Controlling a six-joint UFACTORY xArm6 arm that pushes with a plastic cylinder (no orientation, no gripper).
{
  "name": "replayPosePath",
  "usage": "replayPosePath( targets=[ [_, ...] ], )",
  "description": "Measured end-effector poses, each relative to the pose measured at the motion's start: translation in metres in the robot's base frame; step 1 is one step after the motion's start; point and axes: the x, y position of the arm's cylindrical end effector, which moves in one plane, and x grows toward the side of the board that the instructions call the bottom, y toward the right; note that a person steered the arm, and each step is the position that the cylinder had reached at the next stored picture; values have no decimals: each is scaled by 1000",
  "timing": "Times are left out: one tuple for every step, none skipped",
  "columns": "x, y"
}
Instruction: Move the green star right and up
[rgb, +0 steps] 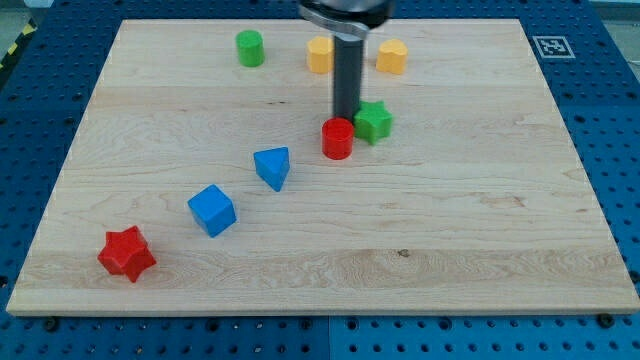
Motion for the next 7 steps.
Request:
replayPosePath(
  targets=[
    [24, 40],
    [40, 82],
    [40, 120],
    [40, 157],
    [40, 189],
    [40, 202],
    [36, 203]
  ],
)
